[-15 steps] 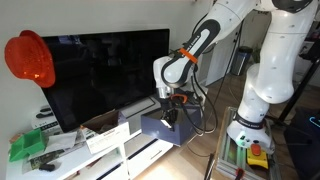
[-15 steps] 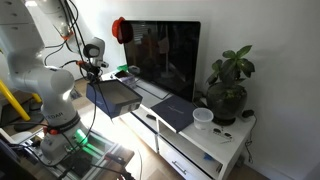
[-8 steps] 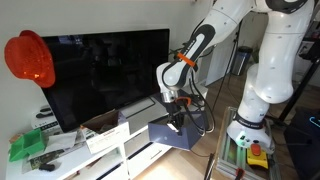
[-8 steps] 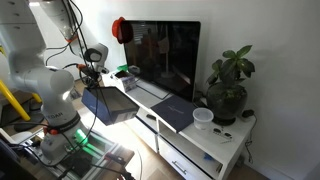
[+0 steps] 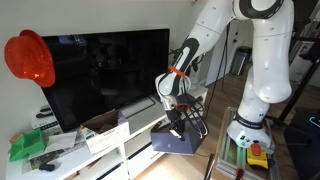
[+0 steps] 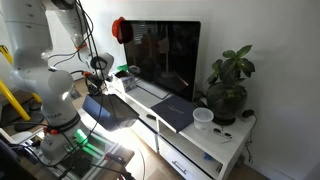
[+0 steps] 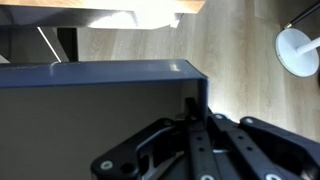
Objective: Put the grey box in the bottom middle shelf
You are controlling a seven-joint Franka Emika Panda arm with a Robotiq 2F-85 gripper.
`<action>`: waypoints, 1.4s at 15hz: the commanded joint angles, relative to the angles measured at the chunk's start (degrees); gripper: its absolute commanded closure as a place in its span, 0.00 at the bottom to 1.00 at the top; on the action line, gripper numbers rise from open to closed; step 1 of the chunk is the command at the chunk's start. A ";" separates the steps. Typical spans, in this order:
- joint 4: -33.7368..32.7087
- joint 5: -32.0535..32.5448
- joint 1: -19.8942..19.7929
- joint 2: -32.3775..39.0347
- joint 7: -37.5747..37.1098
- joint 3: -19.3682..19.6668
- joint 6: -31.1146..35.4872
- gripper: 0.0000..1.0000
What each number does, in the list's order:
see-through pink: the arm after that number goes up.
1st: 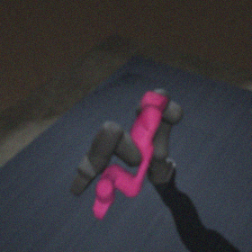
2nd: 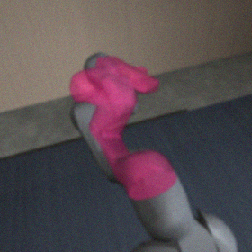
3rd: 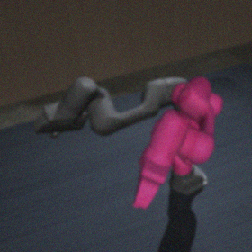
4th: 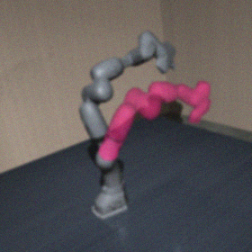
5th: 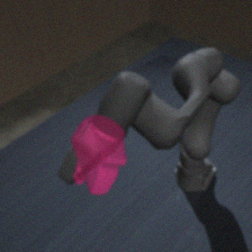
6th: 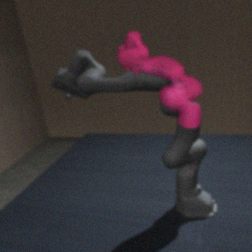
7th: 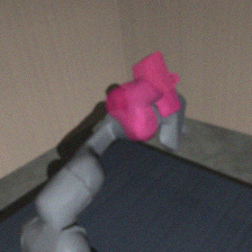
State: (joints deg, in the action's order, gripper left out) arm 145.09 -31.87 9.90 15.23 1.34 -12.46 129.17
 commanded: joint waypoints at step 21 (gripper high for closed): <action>-15.06 13.77 -0.95 24.29 2.20 -0.34 18.84 0.99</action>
State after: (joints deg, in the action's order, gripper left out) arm 131.38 -20.72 9.10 38.08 4.19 -12.26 146.22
